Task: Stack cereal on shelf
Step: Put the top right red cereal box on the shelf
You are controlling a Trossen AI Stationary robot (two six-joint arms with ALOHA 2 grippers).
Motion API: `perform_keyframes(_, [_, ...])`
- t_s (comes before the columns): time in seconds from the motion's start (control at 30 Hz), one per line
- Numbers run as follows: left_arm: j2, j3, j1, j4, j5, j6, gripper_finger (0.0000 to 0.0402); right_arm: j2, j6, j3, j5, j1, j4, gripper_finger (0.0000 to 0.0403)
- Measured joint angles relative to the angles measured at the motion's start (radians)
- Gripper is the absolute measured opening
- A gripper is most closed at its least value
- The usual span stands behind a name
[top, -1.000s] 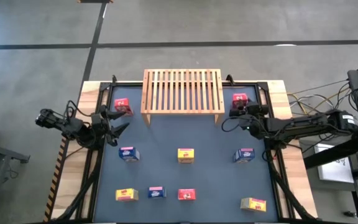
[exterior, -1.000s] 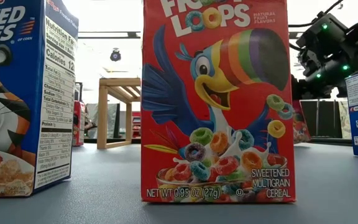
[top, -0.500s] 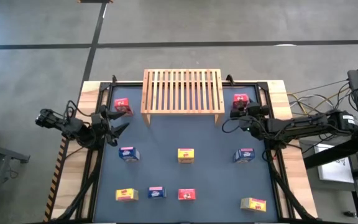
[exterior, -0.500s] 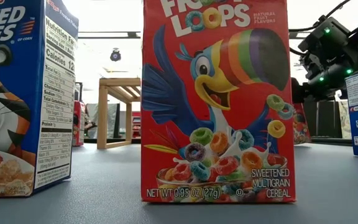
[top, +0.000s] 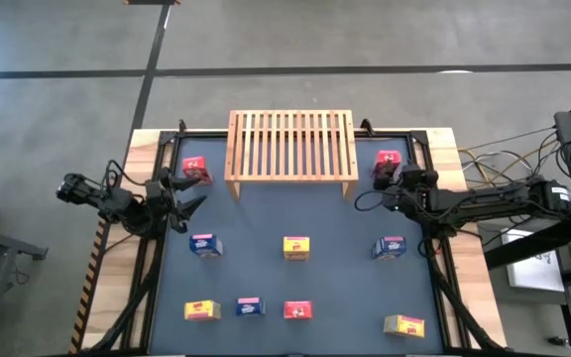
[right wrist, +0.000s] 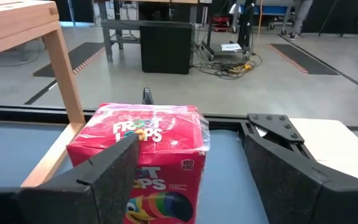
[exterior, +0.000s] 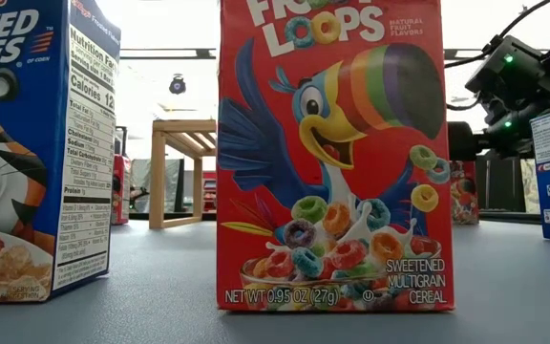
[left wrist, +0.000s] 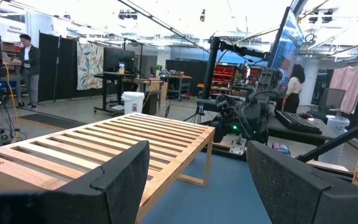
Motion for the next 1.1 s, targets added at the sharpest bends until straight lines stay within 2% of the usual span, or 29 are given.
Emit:
perform_keyframes(0.27, [0.000,0.000,0.000,0.000,0.000,0.000,0.0254,-0.071,-0.028,0.000,-0.002,0.003,-0.001,0.0302])
perform_keyframes(0.7, [0.000,0.000,0.000,0.000,0.000,0.000,0.0254,-0.303,-0.208,-0.001,-0.028,0.044,-0.021,0.0333])
perform_keyframes(0.9, [0.000,0.000,0.000,0.000,0.000,0.000,0.0254,-0.378,-0.220,-0.001,-0.102,0.044,-0.019,0.0342])
perform_keyframes(1.1, [0.000,0.000,0.000,0.000,0.000,0.000,0.0254,-0.395,-0.232,-0.001,-0.171,0.044,-0.015,0.0362])
